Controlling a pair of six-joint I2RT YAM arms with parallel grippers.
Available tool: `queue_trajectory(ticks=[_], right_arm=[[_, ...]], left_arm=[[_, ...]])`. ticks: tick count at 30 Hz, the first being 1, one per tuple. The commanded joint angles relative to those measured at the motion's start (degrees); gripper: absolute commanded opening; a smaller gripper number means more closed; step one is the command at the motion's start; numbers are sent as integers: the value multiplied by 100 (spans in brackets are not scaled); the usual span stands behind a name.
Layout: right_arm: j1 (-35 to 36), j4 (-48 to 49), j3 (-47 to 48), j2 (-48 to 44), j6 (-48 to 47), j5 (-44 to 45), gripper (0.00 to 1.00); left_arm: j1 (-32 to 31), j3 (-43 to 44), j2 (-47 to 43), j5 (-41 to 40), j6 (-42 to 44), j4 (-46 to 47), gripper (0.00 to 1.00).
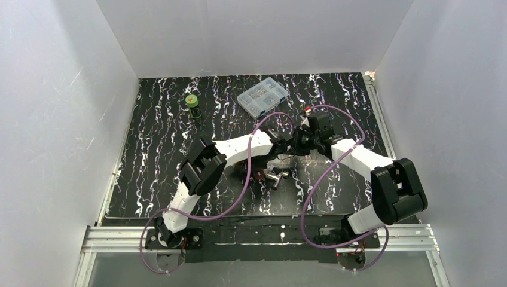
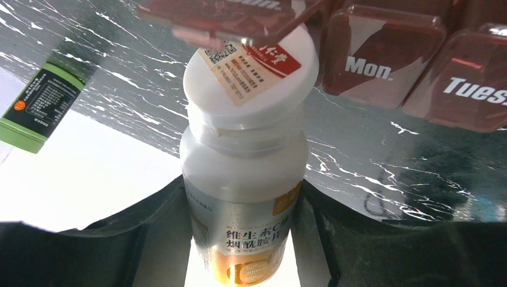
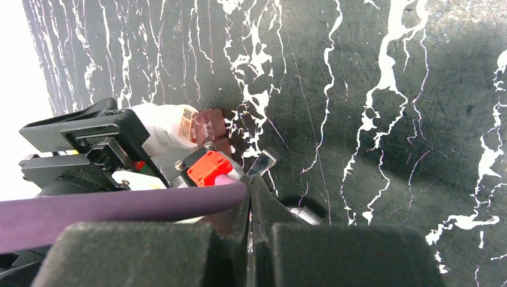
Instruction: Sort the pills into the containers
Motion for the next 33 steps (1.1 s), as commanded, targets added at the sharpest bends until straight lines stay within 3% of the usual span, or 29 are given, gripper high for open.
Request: queue_trajectory(ticks=[1,14,33], right_arm=[[34,1064,58,-112,73,-75,5],[34,1074,51,-134,87,-84,5],[33,1083,55,-156,87,-105,5]], left_arm=[[-593,-96,-229,234,997,-77,0],[-800,-349,-279,-450,1298,219,0],[-871,-420,-432,-393,1183,237,0]])
